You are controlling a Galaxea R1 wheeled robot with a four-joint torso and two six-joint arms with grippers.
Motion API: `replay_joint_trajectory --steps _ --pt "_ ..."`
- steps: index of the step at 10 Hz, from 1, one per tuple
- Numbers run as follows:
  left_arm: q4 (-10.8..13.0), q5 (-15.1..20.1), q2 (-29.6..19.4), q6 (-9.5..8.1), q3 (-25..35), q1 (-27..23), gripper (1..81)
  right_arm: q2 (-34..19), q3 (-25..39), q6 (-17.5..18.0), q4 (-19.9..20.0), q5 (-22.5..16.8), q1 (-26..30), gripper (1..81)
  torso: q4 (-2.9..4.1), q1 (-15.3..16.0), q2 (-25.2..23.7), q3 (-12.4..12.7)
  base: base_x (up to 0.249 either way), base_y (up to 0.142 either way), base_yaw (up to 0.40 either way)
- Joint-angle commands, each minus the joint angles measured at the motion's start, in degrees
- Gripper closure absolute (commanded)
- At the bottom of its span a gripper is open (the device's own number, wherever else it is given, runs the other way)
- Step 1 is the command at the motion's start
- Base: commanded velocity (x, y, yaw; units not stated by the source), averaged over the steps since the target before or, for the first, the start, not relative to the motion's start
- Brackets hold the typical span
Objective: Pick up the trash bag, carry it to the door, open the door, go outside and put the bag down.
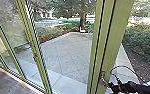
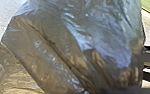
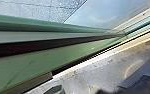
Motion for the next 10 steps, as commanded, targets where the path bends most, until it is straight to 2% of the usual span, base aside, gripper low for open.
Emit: replay_joint_trajectory --steps 1,3,10 --pt "-0.49 3.63 -0.57 0.18 0.13 -1.42 81.1 5.90 -0.57 1.27 -0.61 -16.06 -1.41 1.0 0.00 0.01 0.00 0.02 0.000 0.000 0.000" --pt "-0.40 3.72 -0.66 0.26 0.13 -0.98 81.1 5.11 -0.57 1.27 -0.35 -15.62 0.18 1.0 0.00 0.01 -0.02 -0.53 0.000 0.000 0.000" --pt "0.13 3.98 -1.19 0.26 0.22 1.04 81.1 3.87 -2.24 1.54 0.00 -9.55 3.34 1.0 0.00 0.01 -0.04 -0.57 0.000 0.000 0.000"
